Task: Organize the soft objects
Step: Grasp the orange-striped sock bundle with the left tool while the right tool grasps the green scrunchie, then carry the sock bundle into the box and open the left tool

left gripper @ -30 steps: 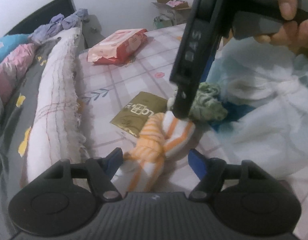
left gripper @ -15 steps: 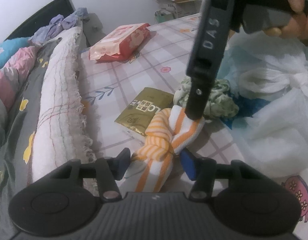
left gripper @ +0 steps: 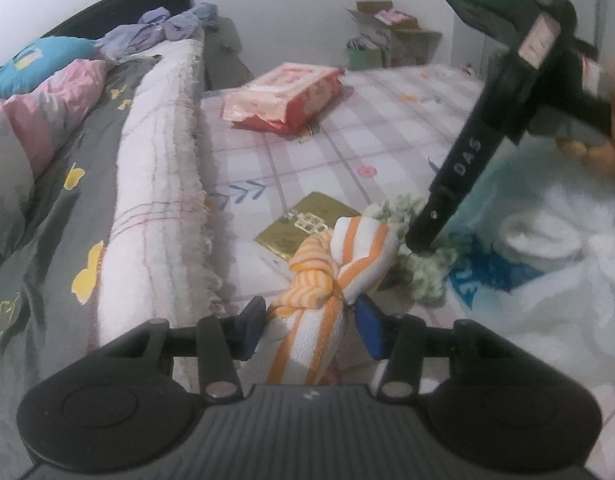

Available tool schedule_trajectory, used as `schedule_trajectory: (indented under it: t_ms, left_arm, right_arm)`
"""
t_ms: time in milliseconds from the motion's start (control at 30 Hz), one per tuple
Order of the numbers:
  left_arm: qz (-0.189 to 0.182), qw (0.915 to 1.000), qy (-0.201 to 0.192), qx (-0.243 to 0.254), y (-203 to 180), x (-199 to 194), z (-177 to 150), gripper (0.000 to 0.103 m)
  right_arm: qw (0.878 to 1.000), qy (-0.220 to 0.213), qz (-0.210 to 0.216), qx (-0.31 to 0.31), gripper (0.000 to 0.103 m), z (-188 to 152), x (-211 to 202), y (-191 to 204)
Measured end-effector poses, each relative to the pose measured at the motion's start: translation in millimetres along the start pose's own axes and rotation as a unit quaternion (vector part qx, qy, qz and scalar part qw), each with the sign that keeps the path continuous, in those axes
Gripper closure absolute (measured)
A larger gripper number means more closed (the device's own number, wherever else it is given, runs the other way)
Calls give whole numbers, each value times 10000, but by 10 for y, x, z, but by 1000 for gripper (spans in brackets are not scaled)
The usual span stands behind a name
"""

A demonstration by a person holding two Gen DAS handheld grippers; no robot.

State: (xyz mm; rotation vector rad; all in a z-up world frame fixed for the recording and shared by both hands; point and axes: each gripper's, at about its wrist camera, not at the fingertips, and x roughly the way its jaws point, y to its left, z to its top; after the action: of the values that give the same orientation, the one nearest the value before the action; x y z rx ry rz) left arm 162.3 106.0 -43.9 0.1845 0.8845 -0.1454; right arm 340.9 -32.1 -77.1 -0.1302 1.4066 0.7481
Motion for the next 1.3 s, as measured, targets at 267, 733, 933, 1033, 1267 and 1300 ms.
schedule_trajectory:
  t_ms: [267,733,933,1033,1267,1300]
  left_arm:
    - [-226,9977,-364,-530,100,-308,80,54]
    - [-997,9843,-1210,-811,-125,-1197,225,54]
    - [-1531,9743,-1496,-702,-432,-1497,298,54]
    - [-1882,9686,-1506,-619,-633,-1547,349,54]
    - [-2635,9549,-1332,-309,-1231,-1465,490,54]
    - [-2707,9538,-1281,-252,-1331,-1432,511,54]
  right_arm:
    - [9982,-592,94,88,92,-27,-366,79]
    - [9849,-1685,363,152,92,-721,-1426,316]
    - [9734,-2232,309,414,92,-1386,-1953,195]
    - [9658,-2503,245,636,92,-1794,-2194,74]
    - [9438,-2971,-1,1447,92,-2830,-2556,-379]
    - [9412,-2986,-38,1579,92,-2963,-2567,-453]
